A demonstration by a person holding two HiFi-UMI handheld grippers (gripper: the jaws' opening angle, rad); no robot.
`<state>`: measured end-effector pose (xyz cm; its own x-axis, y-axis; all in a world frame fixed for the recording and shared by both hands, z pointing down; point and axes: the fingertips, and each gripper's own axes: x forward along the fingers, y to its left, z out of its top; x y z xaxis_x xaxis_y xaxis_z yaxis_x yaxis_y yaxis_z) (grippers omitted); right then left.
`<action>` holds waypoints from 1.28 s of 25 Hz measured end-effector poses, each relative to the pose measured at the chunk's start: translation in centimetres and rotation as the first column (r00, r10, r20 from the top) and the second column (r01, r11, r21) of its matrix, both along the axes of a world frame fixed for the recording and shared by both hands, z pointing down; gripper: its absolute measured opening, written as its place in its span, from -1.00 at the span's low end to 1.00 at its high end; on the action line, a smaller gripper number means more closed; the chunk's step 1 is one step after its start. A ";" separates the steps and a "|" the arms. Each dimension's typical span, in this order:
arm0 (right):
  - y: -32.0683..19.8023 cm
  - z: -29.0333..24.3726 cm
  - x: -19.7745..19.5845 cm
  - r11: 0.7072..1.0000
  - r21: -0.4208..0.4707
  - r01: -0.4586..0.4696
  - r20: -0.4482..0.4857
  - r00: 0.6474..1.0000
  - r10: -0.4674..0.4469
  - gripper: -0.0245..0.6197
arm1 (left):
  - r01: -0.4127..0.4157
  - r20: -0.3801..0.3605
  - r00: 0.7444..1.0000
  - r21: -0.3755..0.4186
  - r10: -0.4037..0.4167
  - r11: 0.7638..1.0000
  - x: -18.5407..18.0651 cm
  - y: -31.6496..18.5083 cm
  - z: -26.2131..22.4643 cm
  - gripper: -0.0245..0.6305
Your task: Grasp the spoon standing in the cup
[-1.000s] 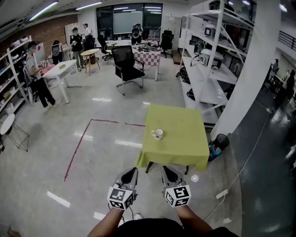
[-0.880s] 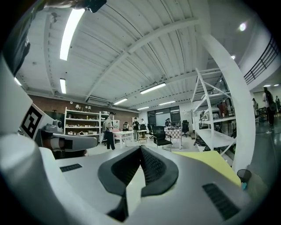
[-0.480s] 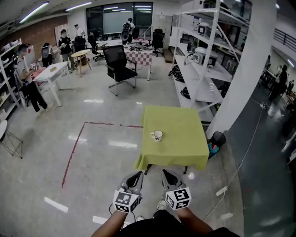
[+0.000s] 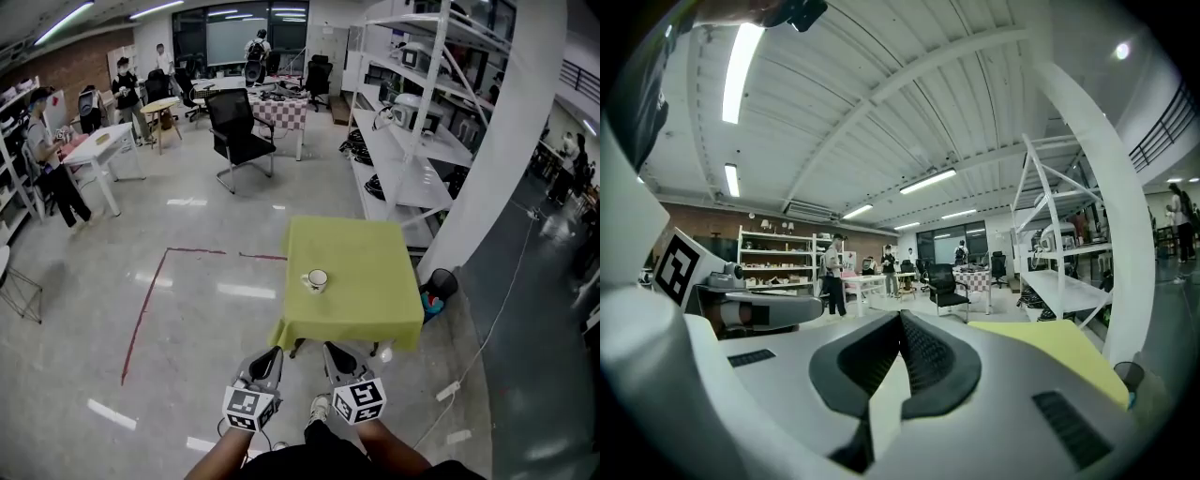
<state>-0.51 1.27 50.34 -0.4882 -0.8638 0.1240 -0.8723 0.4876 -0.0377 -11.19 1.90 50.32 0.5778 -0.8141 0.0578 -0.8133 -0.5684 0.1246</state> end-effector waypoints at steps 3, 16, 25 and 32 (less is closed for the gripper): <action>-1.4 0.0 0.5 1.000 0.000 -0.002 0.001 1.000 0.002 -0.90 | 0.020 -0.001 1.000 -0.003 -0.020 1.000 -0.5 -1.7 0.1 -0.91; -9.9 1.1 3.1 1.000 -0.022 0.023 0.017 1.000 -0.022 -0.90 | 0.037 0.034 0.999 -0.010 -0.036 0.999 2.4 -9.8 0.3 -0.91; -15.0 1.0 5.5 0.998 -0.033 0.056 0.036 0.998 -0.054 -0.90 | 0.057 0.055 0.997 -0.017 -0.056 0.998 5.1 -14.9 0.0 -0.91; -18.3 1.4 8.0 0.996 -0.046 0.082 0.062 0.995 -0.079 -0.90 | 0.071 0.052 0.996 -0.023 -0.070 0.997 8.0 -18.3 0.0 -0.91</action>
